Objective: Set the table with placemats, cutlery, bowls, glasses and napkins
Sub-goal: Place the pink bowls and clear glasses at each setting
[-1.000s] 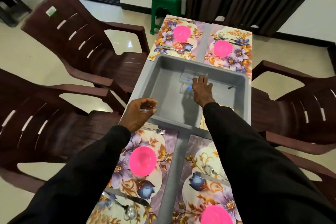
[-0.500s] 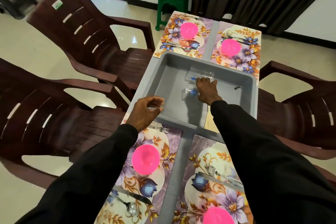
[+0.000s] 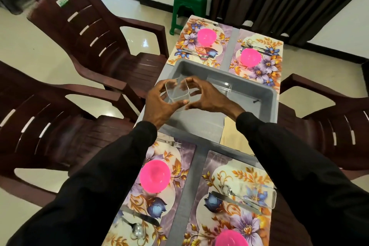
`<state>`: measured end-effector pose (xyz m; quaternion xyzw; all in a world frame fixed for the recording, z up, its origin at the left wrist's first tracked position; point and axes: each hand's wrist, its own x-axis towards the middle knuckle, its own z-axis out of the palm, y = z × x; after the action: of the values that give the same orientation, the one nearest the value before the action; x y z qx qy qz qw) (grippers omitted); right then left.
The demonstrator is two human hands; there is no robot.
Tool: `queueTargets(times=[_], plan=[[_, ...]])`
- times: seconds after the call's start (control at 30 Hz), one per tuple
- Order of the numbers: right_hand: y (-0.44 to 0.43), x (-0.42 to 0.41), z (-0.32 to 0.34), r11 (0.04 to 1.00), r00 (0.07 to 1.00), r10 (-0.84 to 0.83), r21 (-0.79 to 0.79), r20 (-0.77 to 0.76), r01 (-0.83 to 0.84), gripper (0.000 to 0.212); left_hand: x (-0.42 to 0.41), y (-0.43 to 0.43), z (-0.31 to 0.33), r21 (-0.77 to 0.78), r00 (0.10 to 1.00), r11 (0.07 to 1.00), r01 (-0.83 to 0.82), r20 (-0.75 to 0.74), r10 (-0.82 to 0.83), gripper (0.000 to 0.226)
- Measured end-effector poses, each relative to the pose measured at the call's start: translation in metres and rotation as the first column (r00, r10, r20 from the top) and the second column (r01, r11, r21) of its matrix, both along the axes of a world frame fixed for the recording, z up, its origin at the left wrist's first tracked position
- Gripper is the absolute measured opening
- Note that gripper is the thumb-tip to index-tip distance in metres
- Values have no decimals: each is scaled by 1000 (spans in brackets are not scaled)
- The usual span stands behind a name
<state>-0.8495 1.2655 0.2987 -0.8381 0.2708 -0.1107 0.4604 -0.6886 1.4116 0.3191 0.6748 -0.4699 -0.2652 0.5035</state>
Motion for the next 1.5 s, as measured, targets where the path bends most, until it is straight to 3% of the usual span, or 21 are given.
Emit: queueTargets(times=[0.07,0.13,0.27,0.53,0.63,0.77,0.9,1.03,1.17,1.3,1.5], plan=[[-19,-10,-11,993,985,-2,-114,-174,-18,80,4,4,-1,6,1000,1000,-5,0,5,66],[-44,-24,-30,953,942,-114,-304,-316,13,69,8,7,-4,16,1000,1000,-9,-8,9,65],[-86,-37,-67,837,838,-337,-544,-429,58,57,14,11,-12,62,1000,998,-10,10,10,60],[-109,-19,-96,763,689,-466,-646,-555,-5,70,29,21,-15,102,999,995,-3,37,0,58],[-106,-22,-103,724,629,-504,-687,-592,-65,65,30,25,-14,110,1000,994,-6,29,3,57],[-93,-24,-107,750,662,-454,-657,-596,-77,65,32,32,-13,115,1000,993,8,25,-11,57],[-64,-32,-93,835,794,-437,-519,-422,183,67,37,45,-4,99,1000,995,20,17,-22,61],[-19,-33,-41,853,856,-511,-171,-76,494,71,41,66,17,65,999,998,25,-30,-23,70],[40,-24,18,837,839,-535,-72,100,543,75,49,95,45,29,997,998,56,-58,-54,60],[122,-6,72,836,816,-537,-1,214,549,65,71,144,75,-6,994,997,82,-73,-82,66],[251,32,122,868,838,-458,-53,295,493,62,120,250,111,-68,993,993,92,-63,-96,69]])
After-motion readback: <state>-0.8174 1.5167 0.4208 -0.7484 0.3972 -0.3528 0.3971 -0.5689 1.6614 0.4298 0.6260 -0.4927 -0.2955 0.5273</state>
